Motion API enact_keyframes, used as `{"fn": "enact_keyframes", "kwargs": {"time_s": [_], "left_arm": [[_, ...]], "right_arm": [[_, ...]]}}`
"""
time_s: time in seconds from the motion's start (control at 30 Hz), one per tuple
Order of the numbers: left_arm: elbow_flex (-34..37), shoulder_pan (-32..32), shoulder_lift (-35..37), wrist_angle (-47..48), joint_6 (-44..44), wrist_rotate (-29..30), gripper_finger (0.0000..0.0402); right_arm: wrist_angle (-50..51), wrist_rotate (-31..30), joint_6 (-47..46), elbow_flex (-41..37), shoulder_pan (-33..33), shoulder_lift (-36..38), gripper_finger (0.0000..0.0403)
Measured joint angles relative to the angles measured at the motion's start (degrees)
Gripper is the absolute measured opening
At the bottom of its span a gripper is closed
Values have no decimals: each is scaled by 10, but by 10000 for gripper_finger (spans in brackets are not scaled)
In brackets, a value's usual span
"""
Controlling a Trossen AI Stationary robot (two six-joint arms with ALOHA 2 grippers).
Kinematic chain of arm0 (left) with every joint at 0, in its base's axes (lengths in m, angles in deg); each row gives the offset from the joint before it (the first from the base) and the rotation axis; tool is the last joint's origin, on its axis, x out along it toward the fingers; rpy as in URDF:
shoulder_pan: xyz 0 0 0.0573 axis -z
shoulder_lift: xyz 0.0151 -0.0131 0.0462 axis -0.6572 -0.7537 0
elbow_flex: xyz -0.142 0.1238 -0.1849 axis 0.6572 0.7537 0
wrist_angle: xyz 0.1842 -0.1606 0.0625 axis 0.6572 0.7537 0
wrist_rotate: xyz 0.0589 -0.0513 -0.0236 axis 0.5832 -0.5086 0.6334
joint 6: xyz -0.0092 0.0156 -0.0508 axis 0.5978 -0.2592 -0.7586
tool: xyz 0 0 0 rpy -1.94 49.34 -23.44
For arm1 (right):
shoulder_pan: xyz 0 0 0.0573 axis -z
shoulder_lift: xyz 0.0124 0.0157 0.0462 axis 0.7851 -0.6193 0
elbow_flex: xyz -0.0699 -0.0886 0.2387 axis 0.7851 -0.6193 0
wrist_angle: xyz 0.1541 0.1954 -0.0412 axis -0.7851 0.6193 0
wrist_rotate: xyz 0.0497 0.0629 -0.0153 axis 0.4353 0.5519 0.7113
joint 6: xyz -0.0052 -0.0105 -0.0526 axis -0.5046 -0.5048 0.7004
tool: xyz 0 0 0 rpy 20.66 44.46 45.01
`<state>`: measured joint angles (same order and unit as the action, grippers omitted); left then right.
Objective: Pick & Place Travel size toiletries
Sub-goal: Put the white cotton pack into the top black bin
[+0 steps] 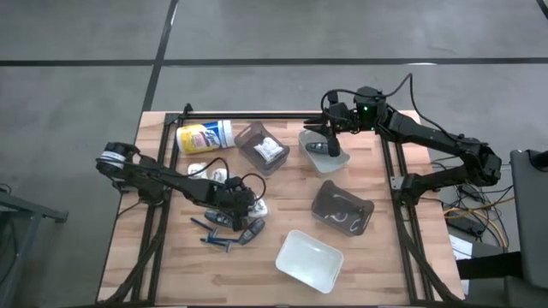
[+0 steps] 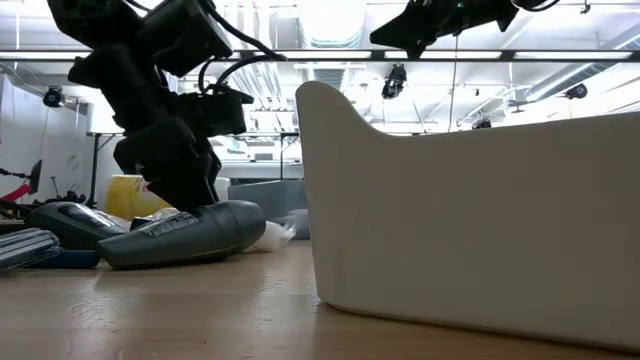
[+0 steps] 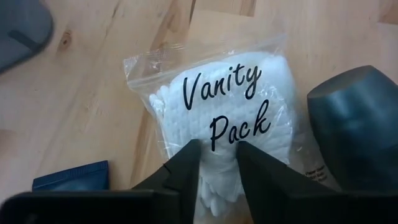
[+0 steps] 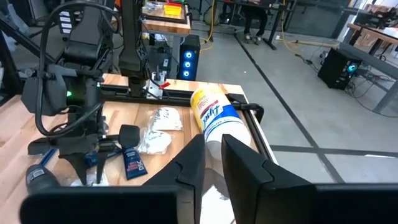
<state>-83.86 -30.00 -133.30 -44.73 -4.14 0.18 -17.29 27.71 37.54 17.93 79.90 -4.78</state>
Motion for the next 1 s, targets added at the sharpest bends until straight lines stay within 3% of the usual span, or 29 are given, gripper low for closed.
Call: {"fn": "enact_keyframes", "kwargs": {"time_s": [0.23,1.0], "left_arm": [[0,0,0,-1,-1,5,11],[1,0,14,8,7,35,1]], "right_arm": [[0,0,1,0,0,0,78],[0,0,-24,0,0,0,147]]}}
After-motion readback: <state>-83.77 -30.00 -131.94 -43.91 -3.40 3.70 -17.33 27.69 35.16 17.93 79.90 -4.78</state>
